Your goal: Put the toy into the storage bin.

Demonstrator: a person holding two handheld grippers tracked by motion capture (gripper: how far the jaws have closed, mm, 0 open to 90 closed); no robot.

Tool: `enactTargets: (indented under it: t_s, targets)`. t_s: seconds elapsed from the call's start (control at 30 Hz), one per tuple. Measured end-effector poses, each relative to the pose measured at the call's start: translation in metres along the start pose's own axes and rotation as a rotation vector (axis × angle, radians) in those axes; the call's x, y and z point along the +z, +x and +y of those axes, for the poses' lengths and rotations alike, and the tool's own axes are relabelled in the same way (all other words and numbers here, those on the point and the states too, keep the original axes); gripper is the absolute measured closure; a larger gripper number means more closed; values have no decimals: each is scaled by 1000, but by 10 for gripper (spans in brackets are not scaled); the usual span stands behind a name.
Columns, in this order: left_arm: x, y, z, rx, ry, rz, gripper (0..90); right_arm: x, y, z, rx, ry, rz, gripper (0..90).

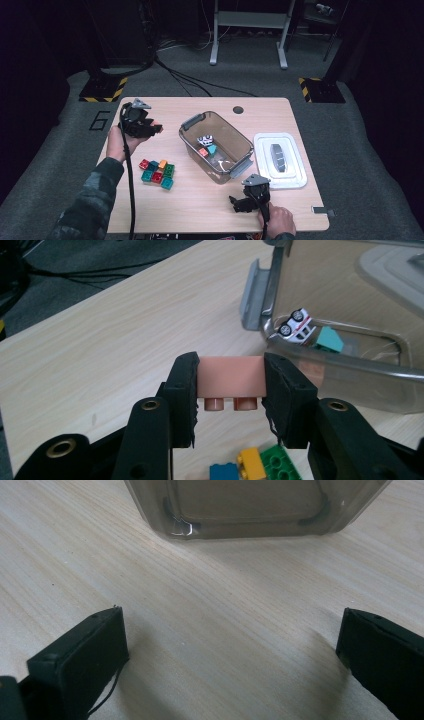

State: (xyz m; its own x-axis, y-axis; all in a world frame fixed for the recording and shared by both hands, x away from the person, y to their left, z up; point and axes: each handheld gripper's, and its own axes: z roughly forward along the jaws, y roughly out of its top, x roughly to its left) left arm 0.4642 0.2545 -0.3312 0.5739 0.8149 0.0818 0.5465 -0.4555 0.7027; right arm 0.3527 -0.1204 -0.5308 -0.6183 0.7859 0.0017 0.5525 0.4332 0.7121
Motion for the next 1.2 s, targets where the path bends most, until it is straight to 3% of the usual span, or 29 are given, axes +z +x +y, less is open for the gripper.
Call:
enactTargets:
  t_s: [0.3,0.5,0.83,1.2]
  targets:
    - [13,-30,30,59,-13,-40,591,0,-1,0,-9,2,5,0]
    - [29,-48,41,87,4,-68,590,0,-1,0,-9,2,4,0]
    - [64,-64,35,94,69,-114,590,0,0,0,-6,3,4,0]
    - [78,-62,27,94,130,-111,588,0,-1,0,-10,2,4,0]
